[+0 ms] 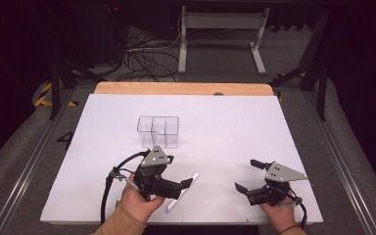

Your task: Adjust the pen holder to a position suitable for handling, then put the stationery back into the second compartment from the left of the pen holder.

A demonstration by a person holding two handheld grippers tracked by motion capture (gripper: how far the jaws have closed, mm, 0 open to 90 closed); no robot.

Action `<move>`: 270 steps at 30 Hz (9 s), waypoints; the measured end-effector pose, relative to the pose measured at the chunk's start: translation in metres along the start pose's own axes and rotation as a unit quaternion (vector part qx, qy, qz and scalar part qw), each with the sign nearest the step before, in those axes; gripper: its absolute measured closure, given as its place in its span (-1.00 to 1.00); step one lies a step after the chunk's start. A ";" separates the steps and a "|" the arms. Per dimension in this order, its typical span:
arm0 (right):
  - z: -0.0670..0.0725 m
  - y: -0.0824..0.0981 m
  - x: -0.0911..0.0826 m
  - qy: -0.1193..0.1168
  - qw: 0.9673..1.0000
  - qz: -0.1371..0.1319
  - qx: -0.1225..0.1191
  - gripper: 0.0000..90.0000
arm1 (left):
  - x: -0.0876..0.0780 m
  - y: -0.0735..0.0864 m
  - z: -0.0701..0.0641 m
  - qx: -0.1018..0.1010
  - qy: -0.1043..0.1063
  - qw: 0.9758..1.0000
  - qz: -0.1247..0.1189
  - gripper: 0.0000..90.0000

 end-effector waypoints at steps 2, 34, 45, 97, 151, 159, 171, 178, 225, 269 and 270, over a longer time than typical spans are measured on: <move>0.000 0.000 0.000 0.000 1.000 0.000 0.000 -0.95 | 0.002 0.000 -0.001 -0.006 0.002 1.000 0.006 -0.79; 0.000 0.000 0.001 -0.004 1.000 0.001 -0.004 -0.95 | 0.038 0.006 0.001 -0.034 0.003 0.988 0.152 -0.12; 0.000 0.000 0.001 -0.004 1.000 0.001 -0.005 -0.95 | 0.061 0.009 0.003 -0.044 -0.016 0.977 0.207 0.01; 0.002 0.000 0.001 -0.008 1.000 0.002 -0.006 -0.95 | 0.096 0.021 0.003 -0.041 -0.074 0.958 0.273 0.74; 0.001 0.000 0.001 -0.008 1.000 0.001 -0.005 -0.95 | 0.020 -0.017 -0.005 0.003 -0.049 0.996 0.074 0.74; 0.001 0.000 0.001 -0.008 1.000 0.001 -0.005 -0.95 | 0.007 -0.022 -0.001 0.003 -0.035 0.999 0.023 0.74; 0.002 0.000 0.002 -0.008 1.000 -0.001 -0.004 -0.95 | -0.007 -0.029 0.005 0.011 -0.036 0.998 -0.042 0.74; 0.002 0.000 0.003 -0.009 1.000 -0.003 -0.003 -0.95 | -0.015 -0.035 0.015 0.008 -0.035 0.997 -0.067 0.74; 0.002 0.000 0.002 -0.011 1.000 -0.001 -0.001 -0.95 | -0.033 -0.082 0.110 -0.014 -0.074 0.989 -0.130 0.73; 0.002 0.000 0.002 -0.012 1.000 -0.001 -0.005 -0.95 | -0.003 -0.082 0.164 -0.037 -0.096 0.979 -0.175 0.72; 0.002 0.000 0.002 -0.012 1.000 -0.001 -0.005 -0.95 | -0.003 -0.082 0.164 -0.037 -0.096 0.979 -0.175 0.73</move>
Point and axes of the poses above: each handheld gripper's, and its own axes: x roughly forward along the jaws, y roughly out of its underside, z roughly to its left, the point moved 6 cm from there along x, roughly forward along the jaws, and after that the axes turned 14 degrees about z, right-handed, at the moved point
